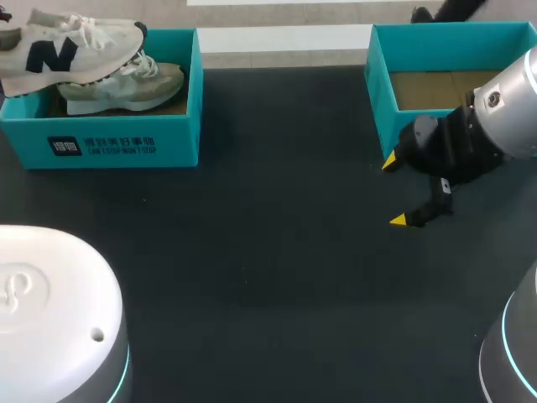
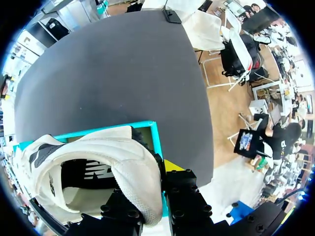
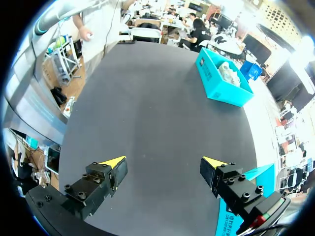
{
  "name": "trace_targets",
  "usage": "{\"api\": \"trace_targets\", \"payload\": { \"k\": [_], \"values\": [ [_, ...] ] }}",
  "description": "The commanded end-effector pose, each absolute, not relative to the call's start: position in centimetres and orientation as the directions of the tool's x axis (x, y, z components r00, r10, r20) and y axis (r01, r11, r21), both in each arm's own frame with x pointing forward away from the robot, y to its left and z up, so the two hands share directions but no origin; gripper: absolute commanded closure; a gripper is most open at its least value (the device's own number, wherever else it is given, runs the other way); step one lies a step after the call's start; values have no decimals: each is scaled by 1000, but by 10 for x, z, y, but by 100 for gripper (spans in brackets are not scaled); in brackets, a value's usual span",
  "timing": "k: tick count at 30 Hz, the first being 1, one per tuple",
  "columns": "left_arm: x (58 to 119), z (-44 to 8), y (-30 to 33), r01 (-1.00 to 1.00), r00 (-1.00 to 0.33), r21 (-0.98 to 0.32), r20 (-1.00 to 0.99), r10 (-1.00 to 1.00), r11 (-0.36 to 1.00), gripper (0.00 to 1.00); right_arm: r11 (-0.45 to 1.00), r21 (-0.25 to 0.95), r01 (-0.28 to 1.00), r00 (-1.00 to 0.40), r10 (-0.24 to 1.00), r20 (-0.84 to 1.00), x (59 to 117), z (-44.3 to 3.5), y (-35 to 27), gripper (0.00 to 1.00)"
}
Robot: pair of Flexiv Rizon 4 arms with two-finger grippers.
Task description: Take the shoe out of the shoebox, open the shoe tongue, remove and reinsert the insole, then place the shoe into the shoebox
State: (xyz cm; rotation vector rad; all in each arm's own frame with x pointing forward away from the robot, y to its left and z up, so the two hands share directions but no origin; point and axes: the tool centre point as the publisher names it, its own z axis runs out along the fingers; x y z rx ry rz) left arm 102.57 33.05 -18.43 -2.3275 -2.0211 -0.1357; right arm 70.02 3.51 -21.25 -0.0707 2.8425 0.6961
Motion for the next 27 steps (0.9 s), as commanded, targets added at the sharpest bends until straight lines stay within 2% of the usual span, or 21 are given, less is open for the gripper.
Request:
{"api": "trace_targets", "payload": {
  "k": [1, 12, 16, 22, 23, 27],
  "values": [
    [1019, -182, 330, 989, 139, 38, 106, 985, -143, 100, 889, 448, -95, -976, 6, -219, 700, -214, 37, 0],
    [1019, -182, 330, 989, 139, 38, 106, 985, -143, 100, 889, 448, -95, -976, 6, -219, 700, -214, 37, 0],
    [981, -169, 325, 985, 122, 103, 134, 983, -137, 100, 889, 448, -95, -976, 6, -219, 700, -214, 37, 0],
    [938, -154, 313, 992, 46, 109, 156, 987, -64, 100, 889, 448, -95, -976, 6, -219, 700, -214, 37, 0],
    [931, -152, 309, 991, 2, 130, 181, 983, -26, 100, 889, 448, -95, -976, 6, -219, 700, -214, 37, 0],
    [909, -147, 294, 990, -9, 143, 177, 984, -17, 100, 889, 448, -95, -976, 6, -219, 700, -214, 37, 0]
  ]
}}
